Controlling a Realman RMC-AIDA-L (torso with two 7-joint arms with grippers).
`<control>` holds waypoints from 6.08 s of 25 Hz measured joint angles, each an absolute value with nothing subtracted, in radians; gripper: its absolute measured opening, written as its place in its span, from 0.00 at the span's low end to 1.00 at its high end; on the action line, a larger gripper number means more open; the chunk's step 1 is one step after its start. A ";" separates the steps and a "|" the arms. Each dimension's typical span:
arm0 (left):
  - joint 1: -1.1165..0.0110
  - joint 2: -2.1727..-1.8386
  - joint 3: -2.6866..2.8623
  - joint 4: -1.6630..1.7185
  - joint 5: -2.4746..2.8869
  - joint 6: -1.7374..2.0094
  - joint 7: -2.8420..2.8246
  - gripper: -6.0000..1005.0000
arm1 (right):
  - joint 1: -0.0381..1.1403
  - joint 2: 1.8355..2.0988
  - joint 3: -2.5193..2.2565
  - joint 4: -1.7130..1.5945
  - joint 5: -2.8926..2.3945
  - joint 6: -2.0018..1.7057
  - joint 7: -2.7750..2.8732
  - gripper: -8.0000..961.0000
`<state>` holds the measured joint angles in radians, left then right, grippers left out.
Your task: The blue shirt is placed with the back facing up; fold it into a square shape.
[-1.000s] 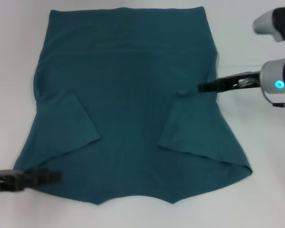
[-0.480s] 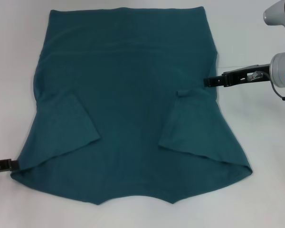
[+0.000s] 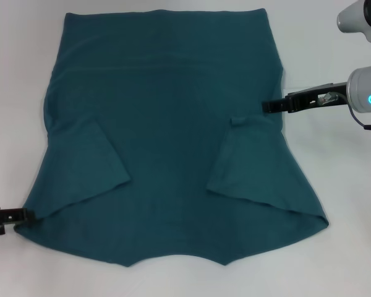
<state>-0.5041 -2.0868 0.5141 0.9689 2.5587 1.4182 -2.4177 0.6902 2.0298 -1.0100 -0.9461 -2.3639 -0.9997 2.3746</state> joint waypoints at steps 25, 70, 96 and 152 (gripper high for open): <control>-0.568 -2.066 0.540 0.853 2.604 1.379 -2.446 0.83 | 0.692 2.037 -1.009 -0.946 -2.364 -0.997 2.375 0.78; -0.601 -2.067 0.541 0.823 2.606 1.353 -2.413 0.02 | 0.626 2.087 -1.025 -1.170 -2.833 -1.533 2.592 0.78; -0.593 -2.075 0.541 0.822 2.605 1.353 -2.404 0.02 | 0.640 2.097 -1.122 -1.080 -2.824 -1.473 2.622 0.57; -0.390 -2.093 0.463 0.930 2.622 1.941 -2.481 0.02 | 0.566 2.084 -1.092 -1.268 -2.826 -1.981 2.408 0.07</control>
